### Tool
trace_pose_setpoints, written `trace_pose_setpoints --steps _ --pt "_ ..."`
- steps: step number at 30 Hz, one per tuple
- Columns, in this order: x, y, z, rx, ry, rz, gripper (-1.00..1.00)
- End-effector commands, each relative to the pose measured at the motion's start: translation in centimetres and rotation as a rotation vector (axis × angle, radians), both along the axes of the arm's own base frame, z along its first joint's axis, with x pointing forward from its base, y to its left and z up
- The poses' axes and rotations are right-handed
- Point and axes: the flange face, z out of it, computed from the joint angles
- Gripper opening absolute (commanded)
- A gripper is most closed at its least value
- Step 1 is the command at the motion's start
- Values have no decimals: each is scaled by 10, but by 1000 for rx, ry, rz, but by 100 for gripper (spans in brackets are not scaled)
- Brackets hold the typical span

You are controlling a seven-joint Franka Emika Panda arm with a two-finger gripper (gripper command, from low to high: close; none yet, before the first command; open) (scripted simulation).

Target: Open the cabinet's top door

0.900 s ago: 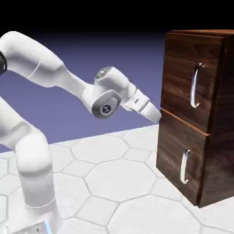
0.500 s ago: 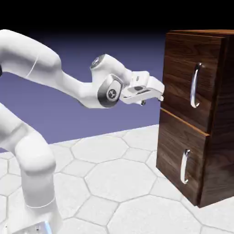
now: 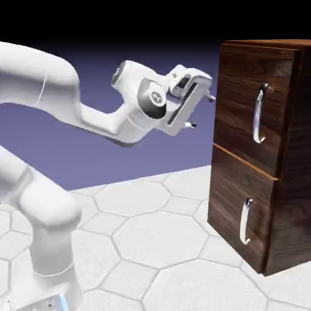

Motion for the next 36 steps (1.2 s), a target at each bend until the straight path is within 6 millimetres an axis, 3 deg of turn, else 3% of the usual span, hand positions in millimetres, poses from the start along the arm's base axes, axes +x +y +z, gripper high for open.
trace_pose_setpoints --steps 1,18,36 --pt "0 -1 2 -42 -15 19 0" --pt "5 -47 8 -775 -247 253 0" --pt "42 -121 -32 -1578 -398 372 0"
